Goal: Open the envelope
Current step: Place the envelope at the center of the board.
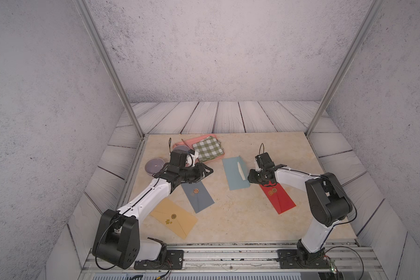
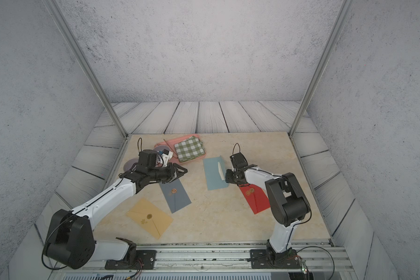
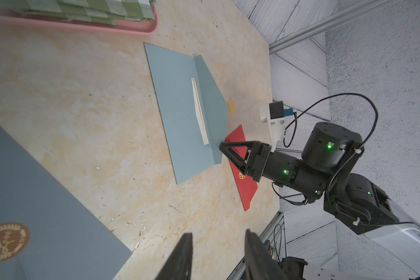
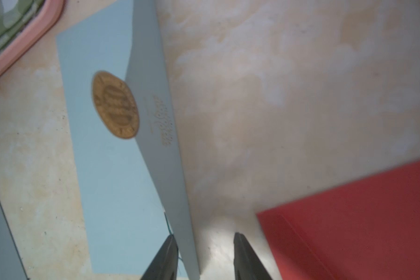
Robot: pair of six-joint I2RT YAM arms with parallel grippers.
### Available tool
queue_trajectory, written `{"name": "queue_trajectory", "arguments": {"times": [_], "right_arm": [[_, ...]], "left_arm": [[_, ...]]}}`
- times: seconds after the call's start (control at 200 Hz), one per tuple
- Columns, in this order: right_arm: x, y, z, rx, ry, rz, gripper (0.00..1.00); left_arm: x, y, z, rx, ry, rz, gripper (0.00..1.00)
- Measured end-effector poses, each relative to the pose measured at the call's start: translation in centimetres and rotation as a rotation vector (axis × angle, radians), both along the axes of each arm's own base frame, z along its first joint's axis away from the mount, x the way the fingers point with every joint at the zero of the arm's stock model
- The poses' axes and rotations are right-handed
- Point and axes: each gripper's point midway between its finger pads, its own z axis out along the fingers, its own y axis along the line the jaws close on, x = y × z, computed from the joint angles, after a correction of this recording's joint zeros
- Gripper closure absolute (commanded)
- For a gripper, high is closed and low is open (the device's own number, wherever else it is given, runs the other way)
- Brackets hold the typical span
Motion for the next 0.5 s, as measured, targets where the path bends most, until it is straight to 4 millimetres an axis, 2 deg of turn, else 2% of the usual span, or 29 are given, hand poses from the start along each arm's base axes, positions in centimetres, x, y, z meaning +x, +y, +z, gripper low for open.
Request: {"name": "queue_trajectory", "arguments": {"times": [0.235,0.29,0.5], "right_arm": [[-2.5,-5.1,0.7,-0.018,0.003,-0.132,0.57],[-2.8,-6.0,0.9,-0.022,-0.002,-0.157,0.54],[-3.0,-8.2,0.8,-0.022,0.012,-0.224,0.54]], "left_arm": [[-0.1,-0.2,0.0,0.000,-0.001,-0.007,0.61],[-0.1,-0.3,-0.1,0.000,0.001,-0.009,0.61],[-0.2,-0.5,-0.1,0.000,-0.002,-0.015,0.61]]}}
